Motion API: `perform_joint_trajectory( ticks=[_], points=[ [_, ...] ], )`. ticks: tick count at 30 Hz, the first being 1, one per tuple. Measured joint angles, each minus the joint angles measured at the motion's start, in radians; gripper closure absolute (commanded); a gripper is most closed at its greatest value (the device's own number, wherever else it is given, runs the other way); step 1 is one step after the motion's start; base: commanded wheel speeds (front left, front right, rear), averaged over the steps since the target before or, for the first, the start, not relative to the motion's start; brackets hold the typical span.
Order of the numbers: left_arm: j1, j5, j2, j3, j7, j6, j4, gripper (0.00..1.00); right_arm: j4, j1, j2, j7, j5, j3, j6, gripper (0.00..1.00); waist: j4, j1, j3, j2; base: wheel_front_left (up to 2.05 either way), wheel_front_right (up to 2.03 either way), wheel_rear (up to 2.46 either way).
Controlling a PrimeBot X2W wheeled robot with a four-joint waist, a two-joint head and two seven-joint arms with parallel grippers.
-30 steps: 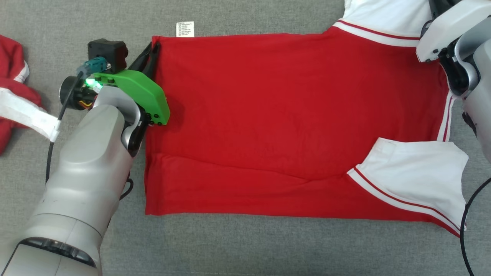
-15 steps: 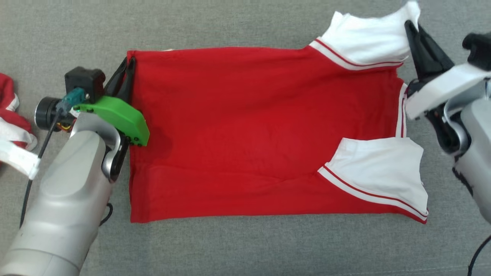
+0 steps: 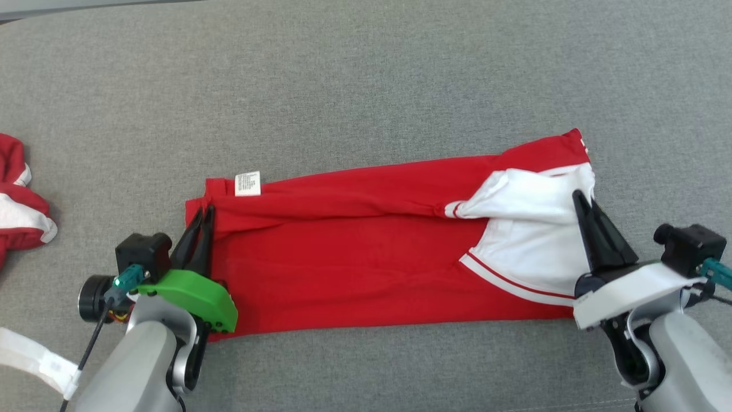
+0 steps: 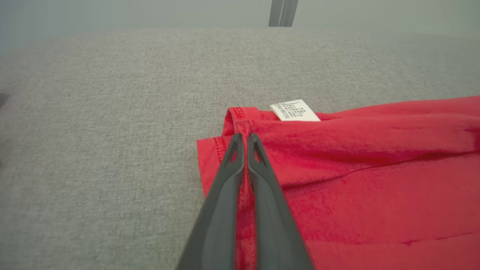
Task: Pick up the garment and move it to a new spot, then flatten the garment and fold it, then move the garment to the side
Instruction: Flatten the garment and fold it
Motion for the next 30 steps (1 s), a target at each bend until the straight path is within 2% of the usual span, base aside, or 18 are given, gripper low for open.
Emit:
perform_joint_trajectory(
  ticks=[1, 2, 3, 9, 15, 20, 23, 30],
  points=[
    [0.017, -0.007, 0.001, 0.003, 0.004, 0.006, -0.008, 0.81, -0.005, 0.02, 0.008, 0.0, -0.006, -0.005, 0.0, 0.52, 0.0, 0.0, -0.003, 0.0, 0.0, 0.0, 0.0],
    [0.04, -0.019, 0.001, 0.007, 0.014, 0.012, -0.019, 0.44, -0.011, 0.045, 0.016, 0.0, -0.014, -0.01, 0.0, 0.04, -0.001, 0.0, -0.008, 0.0, 0.0, 0.0, 0.0],
    [0.06, -0.027, 0.001, 0.012, 0.015, 0.021, -0.032, 0.0, -0.021, 0.069, 0.023, 0.0, -0.021, -0.017, 0.0, 0.0, -0.002, 0.0, -0.013, 0.0, 0.0, 0.0, 0.0],
    [0.151, -0.032, 0.011, 0.062, -0.004, 0.096, -0.132, 0.0, -0.126, 0.181, 0.055, 0.0, -0.087, -0.078, 0.0, 0.0, -0.007, 0.0, -0.046, 0.0, 0.0, 0.0, 0.0],
    [0.227, 0.045, 0.021, 0.106, -0.015, 0.18, -0.29, 0.0, -0.243, 0.25, 0.076, 0.0, -0.189, -0.152, 0.0, 0.0, -0.018, 0.0, -0.081, 0.0, 0.0, 0.0, 0.0],
    [0.279, 0.127, 0.018, 0.115, -0.017, 0.233, -0.412, 0.0, -0.331, 0.273, 0.102, 0.051, -0.264, -0.199, 0.0, 0.0, -0.028, 0.0, -0.114, 0.0, 0.0, 0.0, 0.0],
    [0.311, 0.142, 0.018, 0.108, -0.017, 0.25, -0.439, 0.0, -0.373, 0.294, 0.116, 0.087, -0.289, -0.217, 0.0, 0.0, -0.032, 0.0, -0.135, 0.0, 0.0, 0.0, 0.0],
    [0.341, 0.164, 0.018, 0.113, -0.017, 0.256, -0.453, 0.0, -0.436, 0.322, 0.143, 0.136, -0.313, -0.245, 0.0, 0.0, -0.032, 0.0, -0.161, 0.0, 0.0, 0.0, 0.0]
  ],
)
